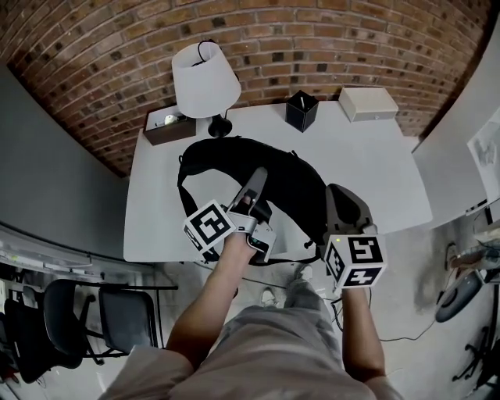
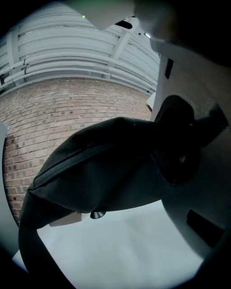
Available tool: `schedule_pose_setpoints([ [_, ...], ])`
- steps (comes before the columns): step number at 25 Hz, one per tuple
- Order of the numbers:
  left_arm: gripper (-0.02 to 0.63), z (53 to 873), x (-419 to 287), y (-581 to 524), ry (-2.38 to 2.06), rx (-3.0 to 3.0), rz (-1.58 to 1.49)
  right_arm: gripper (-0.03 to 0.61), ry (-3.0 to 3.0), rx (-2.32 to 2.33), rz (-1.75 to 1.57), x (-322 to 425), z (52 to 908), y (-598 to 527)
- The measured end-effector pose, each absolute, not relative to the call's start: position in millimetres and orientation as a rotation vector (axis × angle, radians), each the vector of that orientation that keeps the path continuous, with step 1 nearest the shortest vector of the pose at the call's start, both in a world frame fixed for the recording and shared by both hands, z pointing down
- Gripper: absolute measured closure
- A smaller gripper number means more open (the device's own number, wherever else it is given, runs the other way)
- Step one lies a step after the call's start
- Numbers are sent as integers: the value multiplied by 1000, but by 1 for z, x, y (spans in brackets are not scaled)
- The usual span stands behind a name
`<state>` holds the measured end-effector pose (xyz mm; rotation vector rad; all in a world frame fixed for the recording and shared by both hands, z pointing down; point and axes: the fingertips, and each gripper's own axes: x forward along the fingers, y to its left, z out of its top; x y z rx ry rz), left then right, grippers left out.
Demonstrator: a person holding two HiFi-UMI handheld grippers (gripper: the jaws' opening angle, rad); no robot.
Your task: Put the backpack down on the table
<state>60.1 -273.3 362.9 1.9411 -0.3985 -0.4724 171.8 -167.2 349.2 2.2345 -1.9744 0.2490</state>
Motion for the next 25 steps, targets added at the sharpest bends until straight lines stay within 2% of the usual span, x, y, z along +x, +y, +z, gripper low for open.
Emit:
schedule_pose_setpoints([
  [25,553,417,107,-365,-594,1818,-543,578,-2119,2001,307,229,381,-278],
])
